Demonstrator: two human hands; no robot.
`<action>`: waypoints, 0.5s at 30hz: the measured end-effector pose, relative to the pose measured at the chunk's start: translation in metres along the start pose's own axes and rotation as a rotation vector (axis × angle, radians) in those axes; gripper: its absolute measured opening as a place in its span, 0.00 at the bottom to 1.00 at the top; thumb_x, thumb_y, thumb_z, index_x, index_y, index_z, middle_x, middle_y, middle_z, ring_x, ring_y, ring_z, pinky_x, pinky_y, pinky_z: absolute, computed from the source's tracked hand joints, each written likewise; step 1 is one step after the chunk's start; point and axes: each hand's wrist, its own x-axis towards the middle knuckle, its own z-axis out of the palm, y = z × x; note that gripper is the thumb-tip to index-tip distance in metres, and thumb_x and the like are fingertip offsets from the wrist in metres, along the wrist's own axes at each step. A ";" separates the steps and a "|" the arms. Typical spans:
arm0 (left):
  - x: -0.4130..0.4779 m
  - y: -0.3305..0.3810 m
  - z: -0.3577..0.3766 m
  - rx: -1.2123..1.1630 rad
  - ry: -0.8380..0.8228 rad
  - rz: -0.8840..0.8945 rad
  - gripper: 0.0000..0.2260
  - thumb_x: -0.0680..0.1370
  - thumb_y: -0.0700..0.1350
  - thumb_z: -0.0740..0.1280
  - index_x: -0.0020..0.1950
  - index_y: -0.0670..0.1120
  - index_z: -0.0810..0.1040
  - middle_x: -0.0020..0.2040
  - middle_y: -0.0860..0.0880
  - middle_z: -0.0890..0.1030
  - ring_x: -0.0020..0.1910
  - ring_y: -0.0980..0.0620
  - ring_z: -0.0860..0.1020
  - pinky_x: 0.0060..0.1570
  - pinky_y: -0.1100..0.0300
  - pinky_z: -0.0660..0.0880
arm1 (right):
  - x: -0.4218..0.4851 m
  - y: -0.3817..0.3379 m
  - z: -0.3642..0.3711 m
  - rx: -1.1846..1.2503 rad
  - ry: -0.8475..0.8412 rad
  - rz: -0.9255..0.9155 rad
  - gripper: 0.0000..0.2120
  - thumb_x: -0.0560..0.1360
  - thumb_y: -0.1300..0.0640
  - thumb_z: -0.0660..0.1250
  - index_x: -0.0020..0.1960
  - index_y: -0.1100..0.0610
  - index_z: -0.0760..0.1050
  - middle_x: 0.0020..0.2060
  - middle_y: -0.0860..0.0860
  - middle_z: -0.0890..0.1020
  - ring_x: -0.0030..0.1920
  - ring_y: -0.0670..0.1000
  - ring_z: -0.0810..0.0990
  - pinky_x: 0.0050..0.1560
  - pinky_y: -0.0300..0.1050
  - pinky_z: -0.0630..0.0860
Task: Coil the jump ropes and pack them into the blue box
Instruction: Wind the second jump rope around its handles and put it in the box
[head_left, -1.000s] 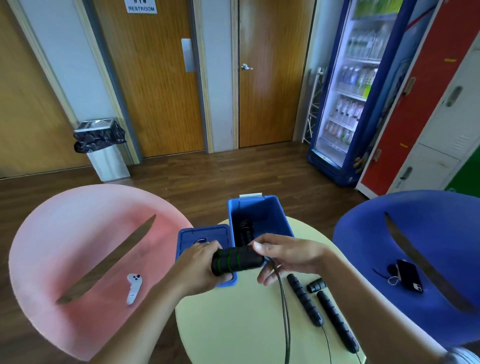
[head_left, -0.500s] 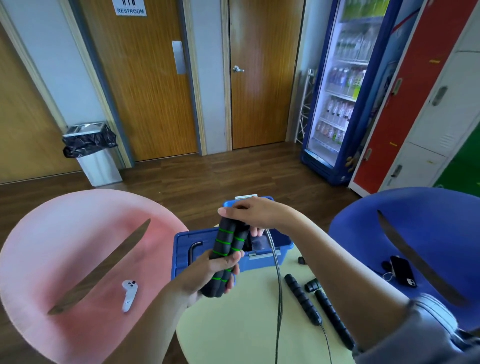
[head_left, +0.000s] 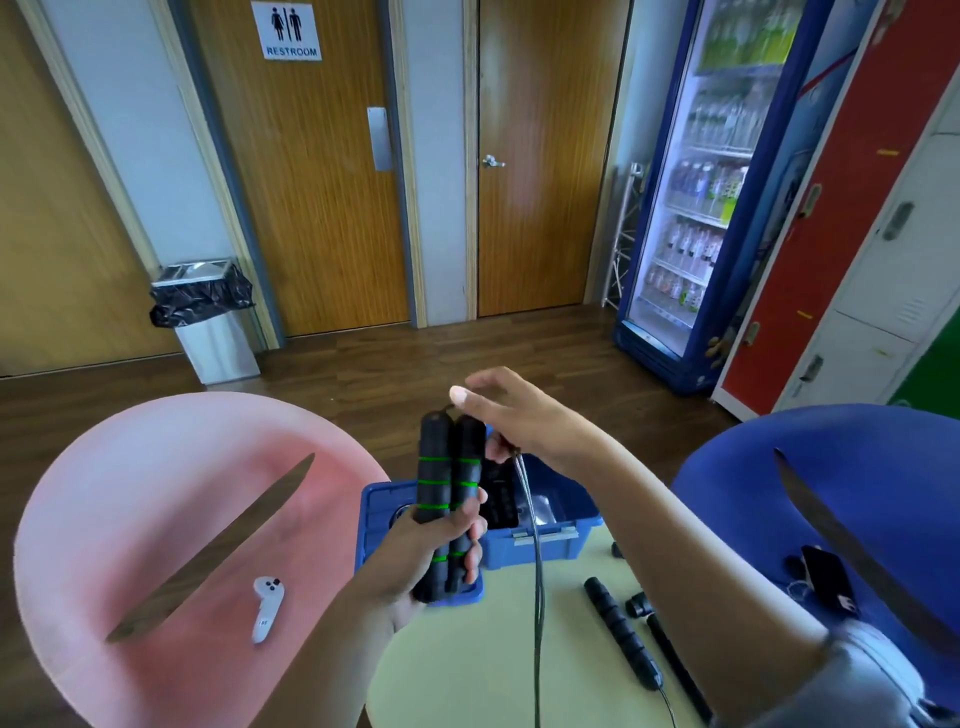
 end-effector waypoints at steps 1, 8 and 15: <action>0.001 0.002 0.002 -0.022 0.044 0.059 0.20 0.63 0.52 0.75 0.50 0.45 0.78 0.35 0.47 0.74 0.28 0.50 0.71 0.31 0.58 0.69 | -0.004 0.007 0.005 0.134 0.045 0.018 0.26 0.75 0.38 0.61 0.63 0.57 0.69 0.42 0.58 0.81 0.29 0.47 0.75 0.37 0.41 0.74; 0.013 0.041 0.009 -0.147 0.265 0.430 0.34 0.54 0.63 0.78 0.51 0.46 0.75 0.34 0.48 0.75 0.26 0.53 0.73 0.29 0.59 0.71 | -0.042 0.025 0.048 0.399 0.097 0.034 0.19 0.82 0.49 0.53 0.38 0.57 0.71 0.27 0.52 0.72 0.23 0.50 0.71 0.30 0.40 0.71; 0.018 0.053 0.028 -0.403 0.189 0.476 0.41 0.47 0.60 0.83 0.53 0.47 0.71 0.35 0.50 0.74 0.27 0.53 0.73 0.27 0.59 0.74 | -0.062 -0.002 0.063 0.385 0.086 0.024 0.23 0.79 0.48 0.60 0.28 0.56 0.73 0.21 0.51 0.73 0.20 0.48 0.72 0.24 0.36 0.69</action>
